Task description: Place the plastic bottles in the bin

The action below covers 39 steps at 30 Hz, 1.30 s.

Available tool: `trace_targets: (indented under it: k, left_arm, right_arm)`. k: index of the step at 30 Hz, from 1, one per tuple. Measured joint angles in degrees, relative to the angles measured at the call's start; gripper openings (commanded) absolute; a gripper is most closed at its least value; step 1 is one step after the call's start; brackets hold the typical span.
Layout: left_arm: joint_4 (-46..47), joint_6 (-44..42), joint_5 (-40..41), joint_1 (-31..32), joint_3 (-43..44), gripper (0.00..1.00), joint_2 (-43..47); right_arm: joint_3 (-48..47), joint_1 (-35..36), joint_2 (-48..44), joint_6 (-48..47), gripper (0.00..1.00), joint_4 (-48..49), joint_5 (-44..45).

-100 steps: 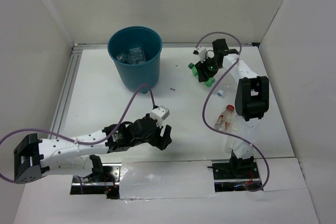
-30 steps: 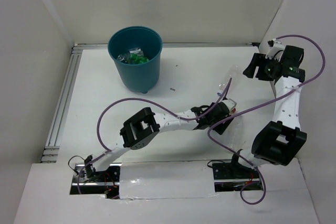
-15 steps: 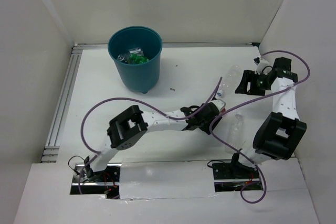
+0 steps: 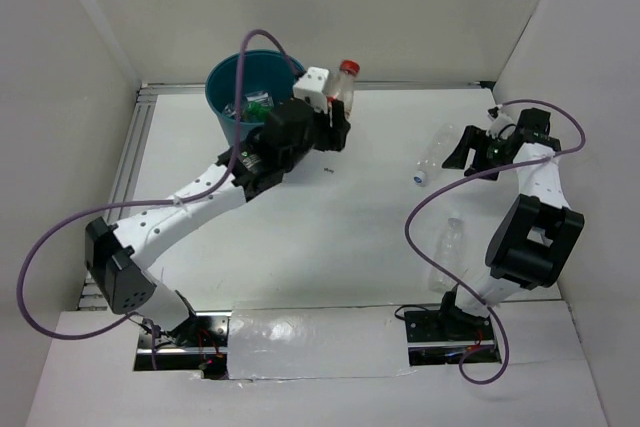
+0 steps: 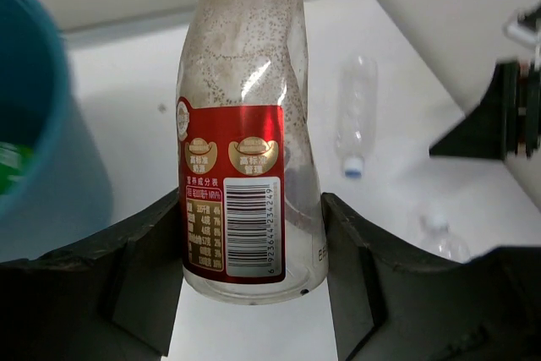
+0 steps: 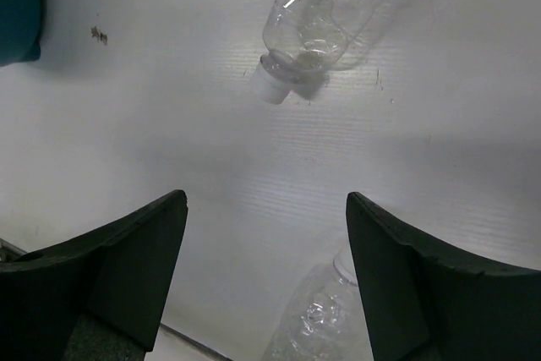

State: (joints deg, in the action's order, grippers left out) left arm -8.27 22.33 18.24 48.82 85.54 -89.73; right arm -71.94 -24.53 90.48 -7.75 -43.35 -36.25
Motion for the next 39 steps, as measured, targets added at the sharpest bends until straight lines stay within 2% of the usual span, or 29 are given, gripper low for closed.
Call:
trace_targets:
  k: [4,11,13,16,17,18,20,22,27,32,35,39]
  left_arm:
    - [0.59,-0.39,4.00,-4.33,1.92,0.13,3.19]
    - [-4.50,2.05,10.01,-13.99,1.68,0.16,3.32]
    - [-5.53,2.27,10.51,-15.78,1.68,0.18,3.32]
    - [-5.99,2.54,10.32,-18.43,1.68,0.35,3.32]
    - [-6.08,2.54,10.03,-19.17,1.68,0.45,3.32]
    - [-6.27,2.54,9.75,-19.91,1.68,0.68,3.32]
    - [-6.88,2.51,9.20,-20.92,1.68,0.85,3.32]
    - [-7.41,2.95,8.68,-21.27,1.68,0.98,3.32]
    - [-8.04,3.26,7.76,-21.31,1.68,1.00,3.32]
    - [-7.93,1.90,5.42,-21.03,0.92,1.00,5.03]
    - [-4.55,-1.51,0.85,-19.23,-6.10,1.00,12.11]
    - [-2.29,-4.94,-4.55,-11.63,-14.47,1.00,22.71]
  right_arm:
    - [-1.18,1.20,1.33,0.94,0.83,1.05,0.04]
    - [-5.42,6.88,6.01,1.84,0.93,2.69,2.01]
    - [-5.44,7.63,6.67,2.51,1.00,3.37,2.86]
    - [-5.53,7.80,7.98,3.45,1.00,4.00,4.35]
    - [-5.64,7.80,8.57,3.69,1.00,4.07,4.74]
    - [-5.79,7.80,9.38,4.09,1.00,4.15,5.33]
    - [-6.49,7.80,11.23,4.87,1.00,4.20,6.12]
    - [-7.37,7.80,13.44,5.79,1.00,4.44,6.88]
    - [-9.75,8.92,16.96,8.83,0.97,5.09,10.69]
    - [-15.39,13.22,20.65,11.65,0.97,6.84,17.40]
    - [-18.84,15.76,24.50,12.66,0.93,8.57,21.68]
    - [-19.23,17.22,28.22,13.49,0.80,9.51,25.44]
